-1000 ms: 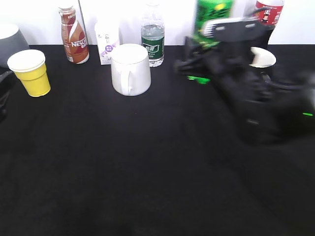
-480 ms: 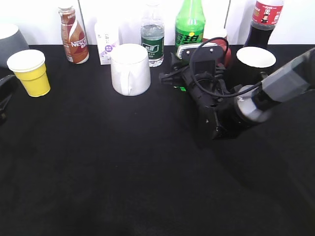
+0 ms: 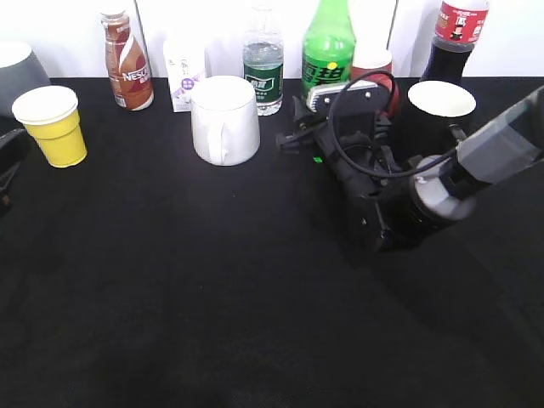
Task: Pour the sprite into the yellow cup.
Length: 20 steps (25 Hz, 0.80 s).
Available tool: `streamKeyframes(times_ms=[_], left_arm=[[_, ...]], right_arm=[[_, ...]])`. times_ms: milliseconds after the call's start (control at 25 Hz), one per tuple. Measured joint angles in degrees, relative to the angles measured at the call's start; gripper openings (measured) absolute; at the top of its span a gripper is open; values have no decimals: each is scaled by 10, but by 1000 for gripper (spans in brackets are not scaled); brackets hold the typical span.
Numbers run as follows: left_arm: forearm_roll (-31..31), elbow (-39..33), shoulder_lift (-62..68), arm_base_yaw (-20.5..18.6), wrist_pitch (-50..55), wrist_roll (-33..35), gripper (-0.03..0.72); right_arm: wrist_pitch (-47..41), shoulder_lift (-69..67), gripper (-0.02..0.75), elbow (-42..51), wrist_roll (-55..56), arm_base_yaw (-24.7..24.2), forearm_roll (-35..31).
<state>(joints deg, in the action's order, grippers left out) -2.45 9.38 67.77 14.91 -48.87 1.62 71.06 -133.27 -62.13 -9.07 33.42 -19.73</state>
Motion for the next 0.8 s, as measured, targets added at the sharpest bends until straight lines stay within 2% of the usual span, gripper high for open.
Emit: streamKeyframes(times_ms=[80, 240, 360, 800], left_arm=[[0, 0, 2, 0, -1, 0, 569], [0, 0, 2, 0, -1, 0, 568], [0, 0, 2, 0, -1, 0, 568], [-1, 0, 2, 0, 7, 0, 566]], right_arm=[[-6, 0, 545, 3, 8, 0, 0], [-11, 7, 560, 10, 9, 0, 4], [-11, 20, 605, 27, 9, 0, 11], [-13, 98, 618, 147, 42, 0, 35]])
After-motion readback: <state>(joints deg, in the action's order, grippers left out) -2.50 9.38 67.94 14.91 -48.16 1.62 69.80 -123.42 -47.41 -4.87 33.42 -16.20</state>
